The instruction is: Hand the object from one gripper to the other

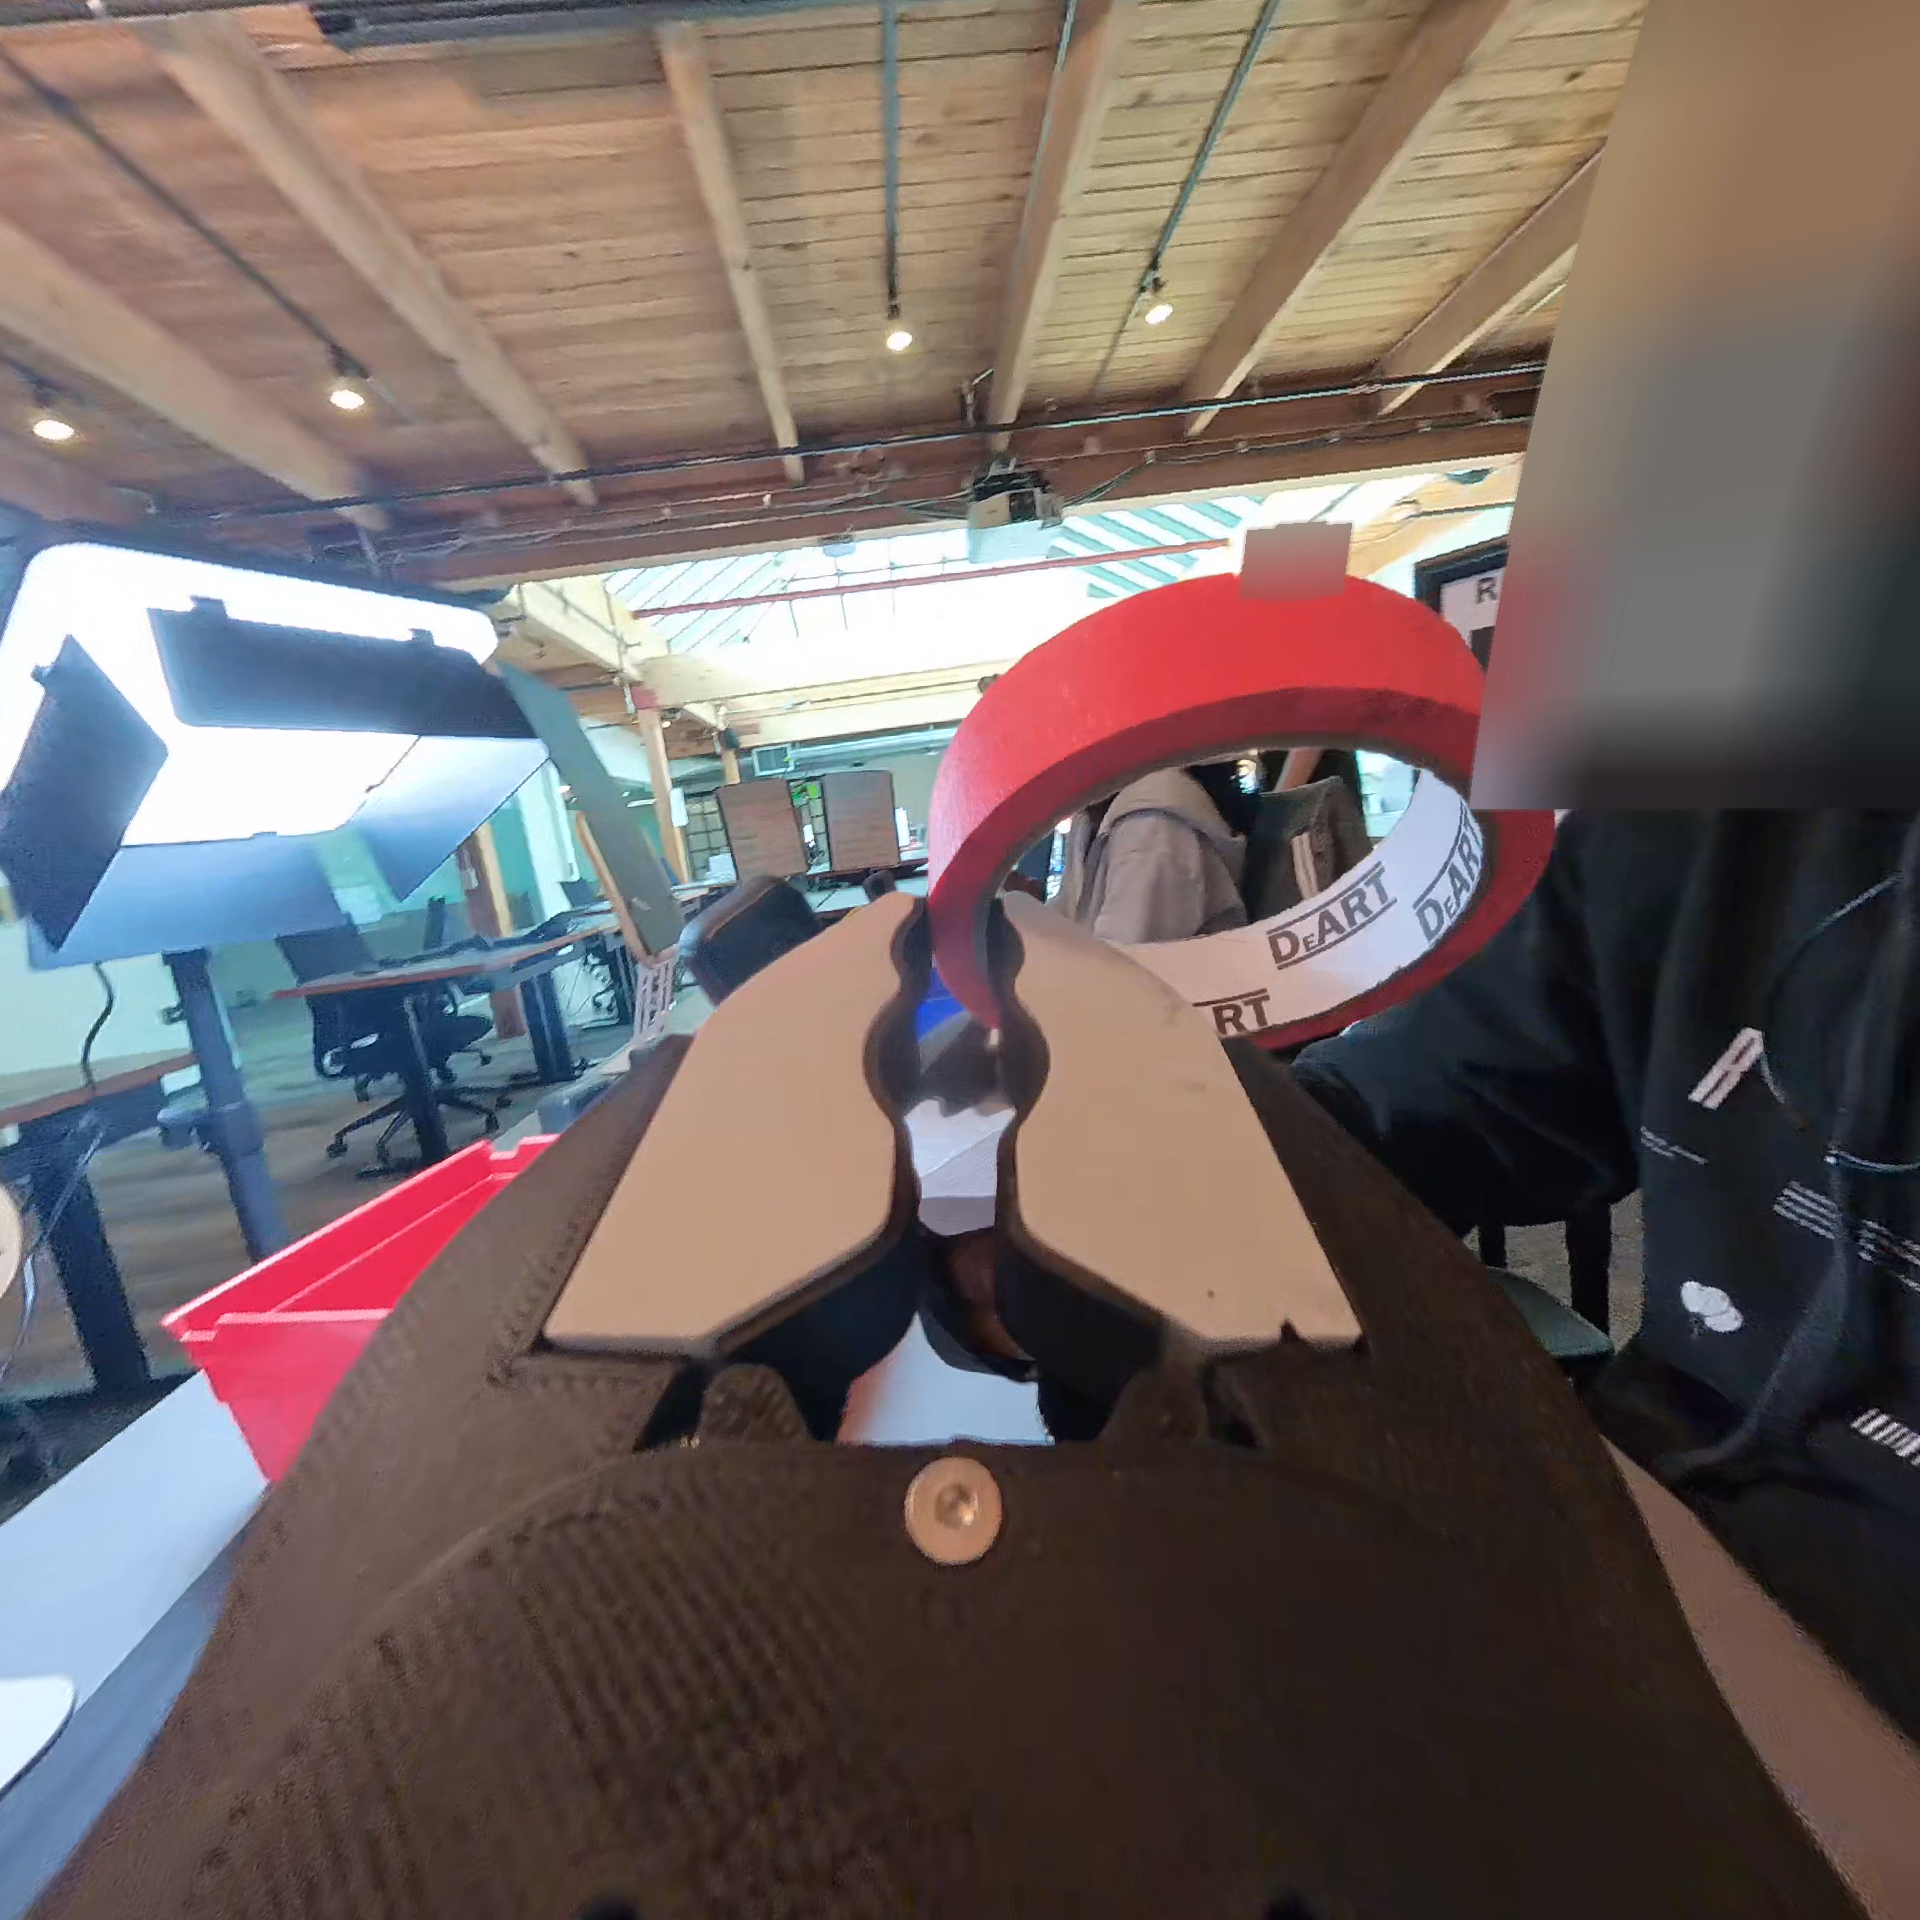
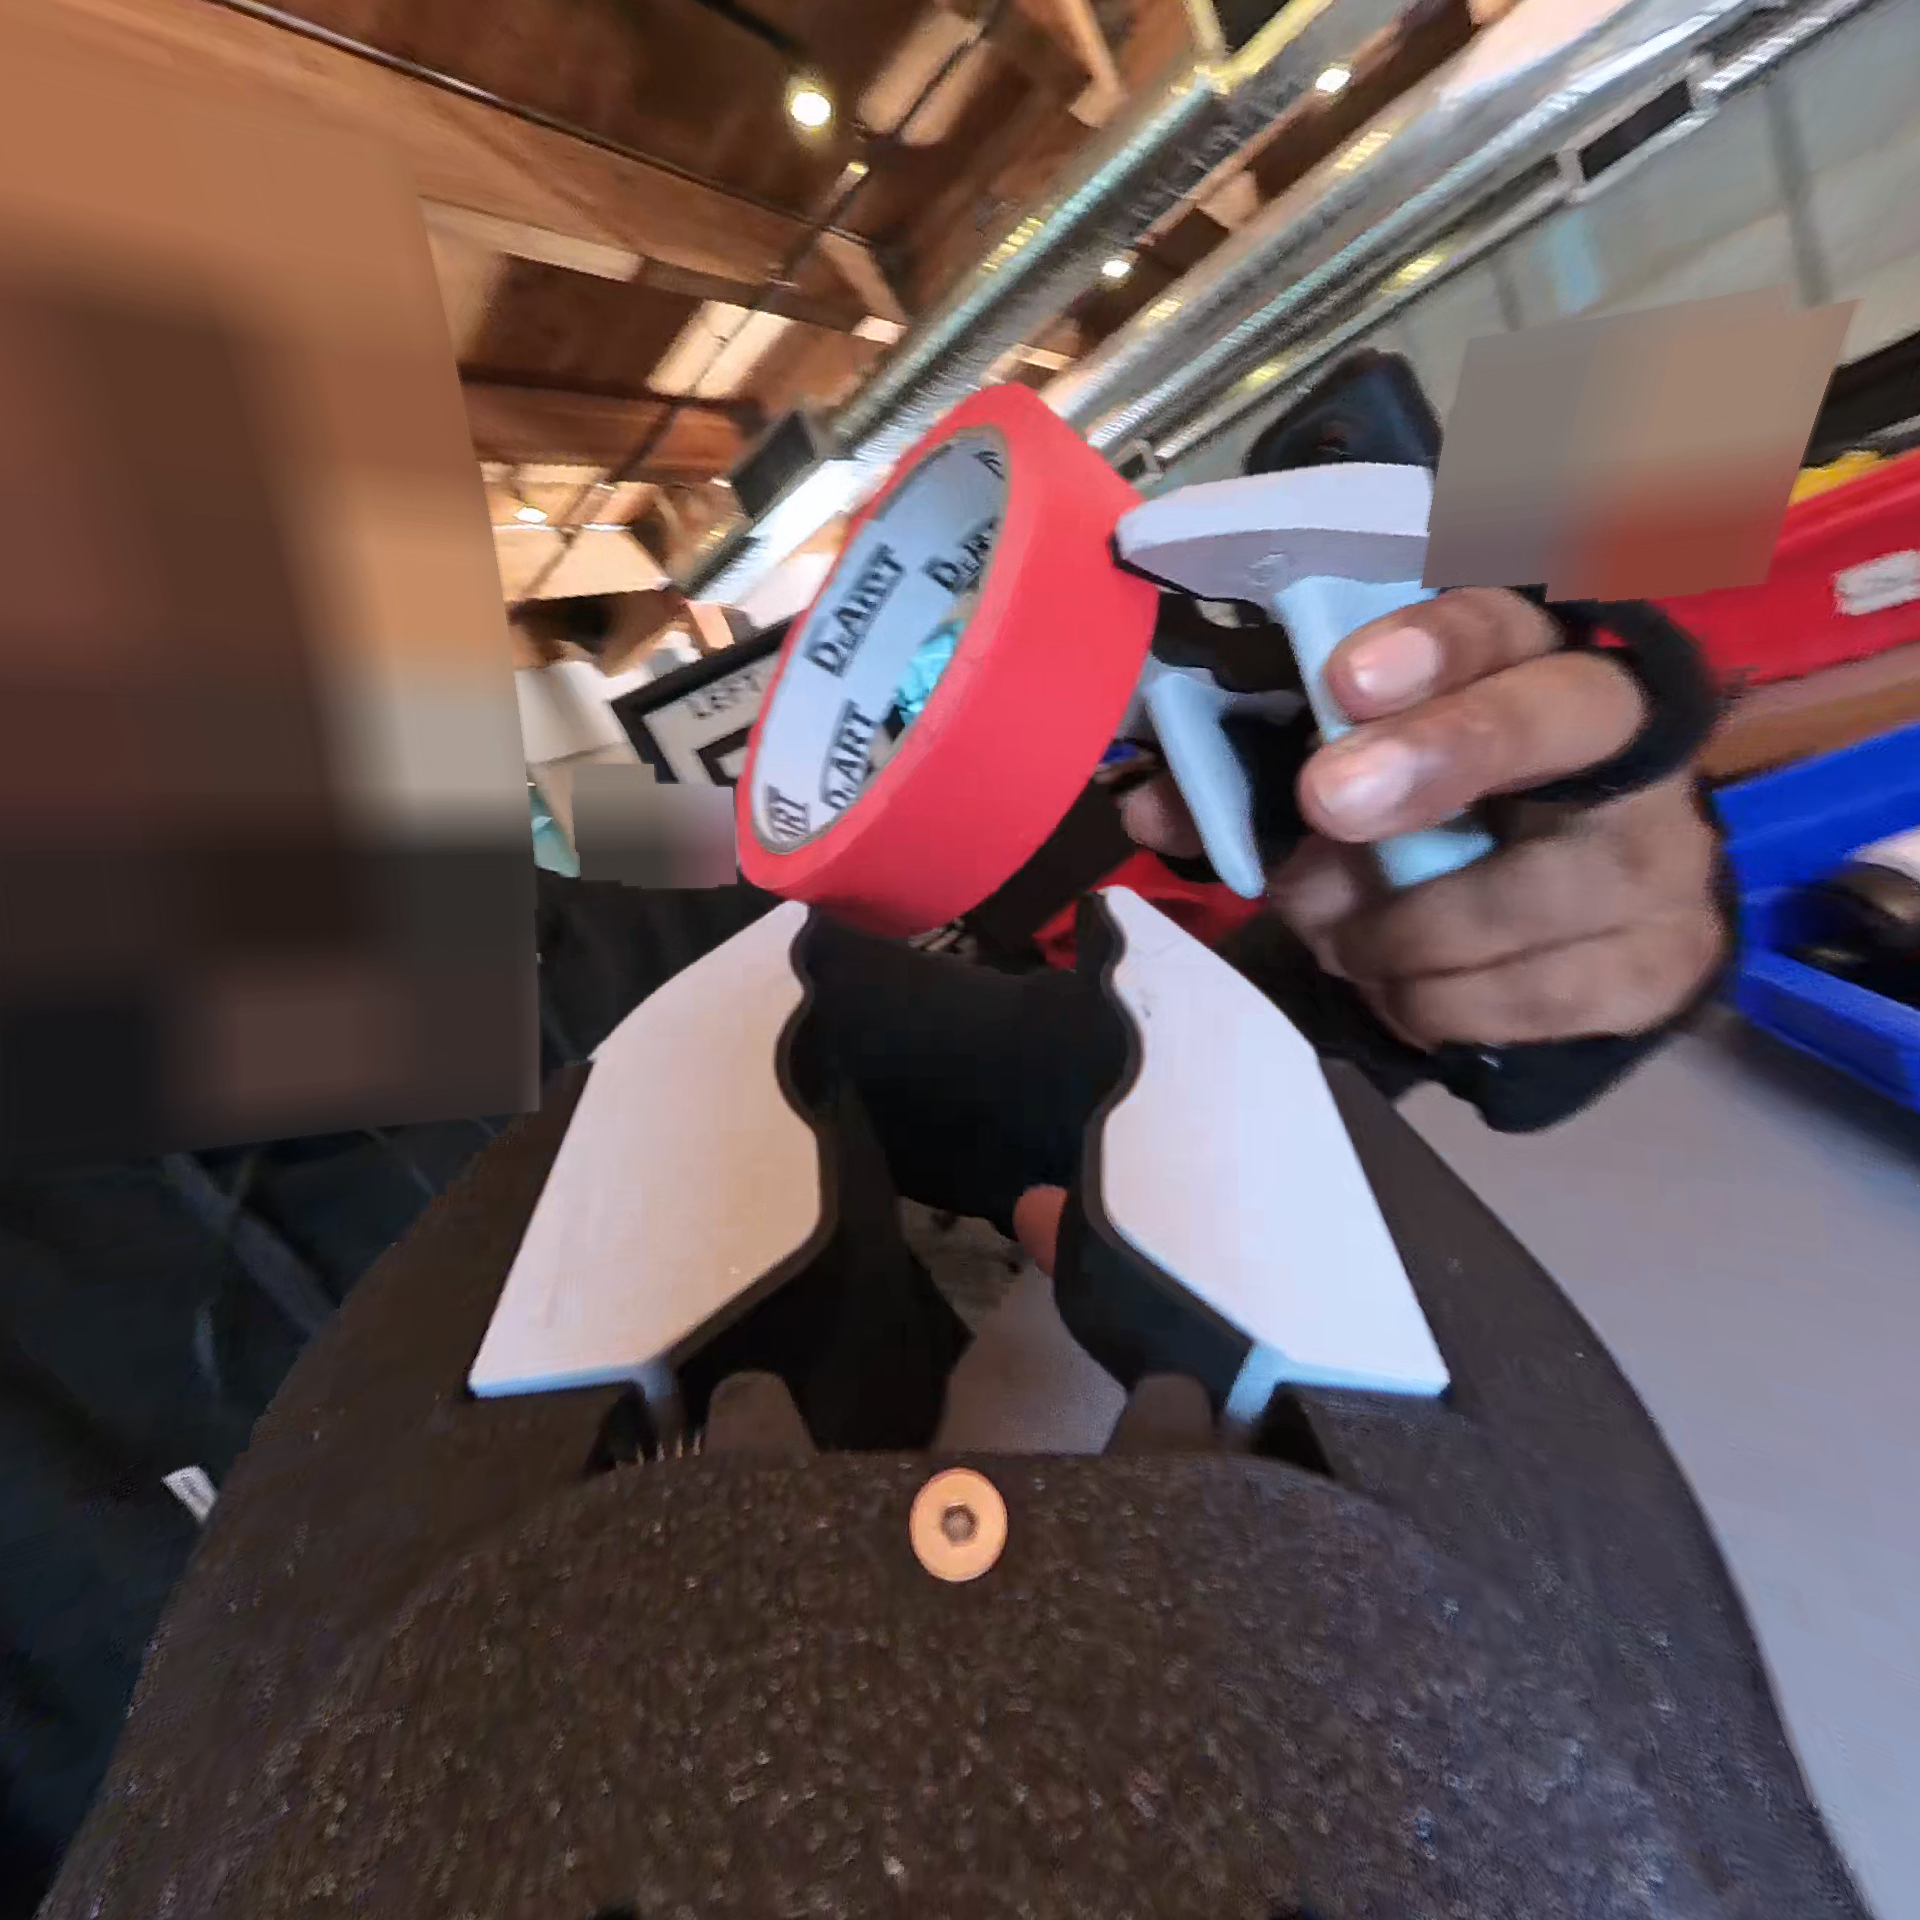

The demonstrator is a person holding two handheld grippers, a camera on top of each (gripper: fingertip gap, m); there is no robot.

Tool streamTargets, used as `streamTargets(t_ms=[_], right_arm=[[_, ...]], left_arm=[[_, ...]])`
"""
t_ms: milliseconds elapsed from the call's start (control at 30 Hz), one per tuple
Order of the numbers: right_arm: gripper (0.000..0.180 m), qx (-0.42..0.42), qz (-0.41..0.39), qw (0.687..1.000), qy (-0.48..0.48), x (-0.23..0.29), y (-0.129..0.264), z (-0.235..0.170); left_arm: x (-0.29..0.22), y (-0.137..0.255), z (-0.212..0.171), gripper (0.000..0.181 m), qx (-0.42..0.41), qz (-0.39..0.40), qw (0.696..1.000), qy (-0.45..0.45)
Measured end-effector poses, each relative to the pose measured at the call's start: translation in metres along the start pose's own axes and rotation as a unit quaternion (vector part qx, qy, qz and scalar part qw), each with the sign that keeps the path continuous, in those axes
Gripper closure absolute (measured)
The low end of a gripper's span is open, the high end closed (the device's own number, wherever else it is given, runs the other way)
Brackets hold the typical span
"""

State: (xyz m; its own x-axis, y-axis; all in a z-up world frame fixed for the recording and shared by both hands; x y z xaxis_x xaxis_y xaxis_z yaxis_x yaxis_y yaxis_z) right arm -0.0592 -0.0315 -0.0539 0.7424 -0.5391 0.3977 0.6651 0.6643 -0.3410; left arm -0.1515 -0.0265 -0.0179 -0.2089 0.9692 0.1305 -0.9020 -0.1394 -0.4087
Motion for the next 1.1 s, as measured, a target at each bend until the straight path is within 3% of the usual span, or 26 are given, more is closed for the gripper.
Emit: streamTargets(t_ms=[167, 233, 367, 533, 700, 767, 867, 1000, 1100], right_arm=[[0.133, -0.029, 0.066, 0.997, -0.002, 0.017, -0.016, -0.001], [0.126, -0.042, 0.074, 0.996, -0.012, 0.019, -0.018, 0.002], [0.138, -0.057, 0.045, 0.997, -0.008, 0.012, -0.02, 0.004], [0.146, -0.06, -0.039, 0.996, 0.059, 0.008, -0.004, 0.018], [0.148, 0.009, -0.173, 0.97, 0.169, 0.01, 0.011, 0.033], [0.15, 0.055, -0.258, 0.939, 0.222, 0.007, 0.019, 0.038], [0.151, 0.129, -0.391, 0.857, 0.311, 0.0, 0.037, 0.046], [0.151, 0.226, -0.493, 0.743, 0.393, -0.011, 0.058, 0.046], [0.151, 0.269, -0.523, 0.686, 0.429, -0.023, 0.065, 0.039]], left_arm=[[-0.01, -0.002, 0.006, 0.17, -0.005, -0.028, 0.999, -0.019], [-0.011, -0.001, 0.009, 0.17, -0.007, -0.029, 0.999, -0.031], [-0.012, 0.0, 0.013, 0.17, 0.01, -0.015, 0.998, -0.064], [0.007, 0.007, 0.01, 0.167, 0.078, 0.063, 0.993, -0.065], [0.049, 0.027, -0.012, 0.164, 0.144, 0.173, 0.974, 0.017], [0.065, 0.04, -0.017, 0.163, 0.156, 0.233, 0.96, 0.021], [0.075, 0.048, -0.01, 0.163, 0.138, 0.281, 0.949, 0.047], [0.071, 0.041, -0.012, 0.161, 0.132, 0.267, 0.949, 0.104], [0.062, 0.023, -0.022, 0.159, 0.114, 0.22, 0.949, 0.194]])
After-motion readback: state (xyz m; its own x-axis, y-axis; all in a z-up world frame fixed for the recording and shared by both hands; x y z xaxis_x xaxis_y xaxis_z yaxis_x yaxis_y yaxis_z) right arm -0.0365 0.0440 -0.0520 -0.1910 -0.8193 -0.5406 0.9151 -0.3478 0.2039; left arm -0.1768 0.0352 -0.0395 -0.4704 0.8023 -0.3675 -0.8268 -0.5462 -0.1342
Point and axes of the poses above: each gripper's, where its closed fingertips meet, y back along the fingers, z out of its top, x = y × z across the jaws, the point moved 5 cm from there along y, back along the fingers, and after that the axes turned 2 degrees about z, right-handed, at the moved point
